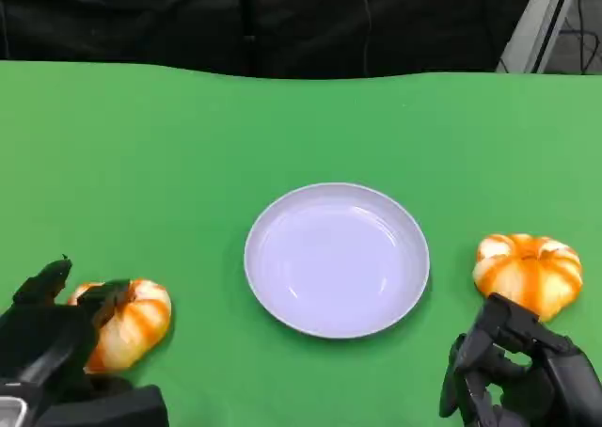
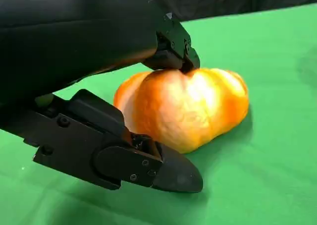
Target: Grasp the bread from the table and place it into the plate.
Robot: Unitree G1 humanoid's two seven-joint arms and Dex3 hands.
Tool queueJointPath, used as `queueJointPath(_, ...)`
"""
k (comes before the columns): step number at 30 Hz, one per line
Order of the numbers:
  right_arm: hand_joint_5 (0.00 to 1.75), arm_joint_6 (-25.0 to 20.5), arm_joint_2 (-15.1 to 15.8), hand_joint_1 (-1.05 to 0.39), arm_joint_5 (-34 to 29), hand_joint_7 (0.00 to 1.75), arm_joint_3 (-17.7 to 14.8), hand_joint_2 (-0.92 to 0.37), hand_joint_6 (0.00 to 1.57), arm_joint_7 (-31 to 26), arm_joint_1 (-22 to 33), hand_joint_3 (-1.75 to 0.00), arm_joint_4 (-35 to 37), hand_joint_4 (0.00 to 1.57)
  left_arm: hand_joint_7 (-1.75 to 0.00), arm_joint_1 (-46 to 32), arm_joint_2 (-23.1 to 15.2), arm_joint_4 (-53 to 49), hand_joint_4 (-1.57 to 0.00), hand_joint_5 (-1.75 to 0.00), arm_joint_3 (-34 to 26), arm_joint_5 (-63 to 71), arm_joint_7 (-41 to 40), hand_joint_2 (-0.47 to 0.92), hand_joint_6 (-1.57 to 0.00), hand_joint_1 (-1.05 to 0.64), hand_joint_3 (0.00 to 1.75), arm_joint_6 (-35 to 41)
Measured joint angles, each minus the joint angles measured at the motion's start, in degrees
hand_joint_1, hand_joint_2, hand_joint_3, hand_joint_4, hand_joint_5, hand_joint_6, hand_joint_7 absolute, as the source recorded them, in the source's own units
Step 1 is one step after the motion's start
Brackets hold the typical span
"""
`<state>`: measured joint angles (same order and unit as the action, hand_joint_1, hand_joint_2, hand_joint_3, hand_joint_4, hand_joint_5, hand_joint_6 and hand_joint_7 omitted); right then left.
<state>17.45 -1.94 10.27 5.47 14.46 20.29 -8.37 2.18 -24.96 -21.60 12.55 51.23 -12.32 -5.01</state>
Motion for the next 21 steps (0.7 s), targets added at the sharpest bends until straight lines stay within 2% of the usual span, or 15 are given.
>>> queueJointPath(9, 1.75, 0.0, 0.0, -0.12, -0.1, 1.70, 0.0, -0.58, 0.67, -0.1, 0.2, -1.19, -0.1, 0.83, -0.01, 3.7, 0.7, -6.3, -0.17, -0.04, 2.8, -4.0, -2.2, 0.92, -0.37, -0.82, 0.19, -0.4)
queueJointPath(11, 1.75, 0.0, 0.0, -0.12, -0.1, 1.70, 0.0, -0.58, 0.67, -0.1, 0.2, -1.20, -0.2, 0.83, -0.02, 4.1, 0.7, -7.2, -0.26, -0.07, 3.0, -4.8, -2.6, 0.92, -0.41, -0.71, 0.17, -0.7)
queueJointPath(13, 1.75, 0.0, 0.0, -0.13, -0.2, 1.69, 0.0, -0.58, 0.67, -0.1, 0.2, -1.20, -0.2, 0.83, -0.03, 4.2, 0.8, -7.7, -0.47, -0.08, 3.1, -5.8, -3.4, 0.92, -0.50, -0.53, 0.17, -1.1)
queueJointPath(16, 1.75, 0.0, 0.0, -0.13, -0.2, 1.69, 0.0, -0.58, 0.67, -0.1, 0.2, -1.20, -0.2, 0.83, -0.04, 4.2, 1.0, -8.0, -0.64, -0.08, 3.3, -6.8, -4.2, 0.92, -0.60, -0.39, 0.20, -1.4)
queueJointPath(17, 1.75, 0.0, 0.0, -0.13, -0.2, 1.69, 0.0, -0.58, 0.67, -0.1, 0.2, -1.20, -0.2, 0.83, -0.05, 4.2, 1.1, -8.0, -0.75, -0.08, 3.3, -6.9, -4.3, 0.92, -0.68, -0.33, 0.24, -1.4)
queueJointPath(19, 1.75, 0.0, 0.0, -0.13, -0.2, 1.69, 0.0, -0.57, 0.68, -0.1, 0.2, -1.20, -0.2, 0.83, -0.05, 4.2, 1.2, -8.0, -0.84, -0.08, 3.3, -7.2, -4.7, 0.92, -0.75, -0.28, 0.27, -0.9)
queueJointPath(21, 1.75, 0.0, 0.0, -0.13, -0.2, 1.69, 0.0, -0.57, 0.68, -0.1, 0.2, -1.20, -0.2, 0.83, -0.05, 4.3, 1.4, -7.8, -0.86, -0.08, 3.3, -7.6, -5.1, 0.92, -0.77, -0.27, 0.28, -0.2)
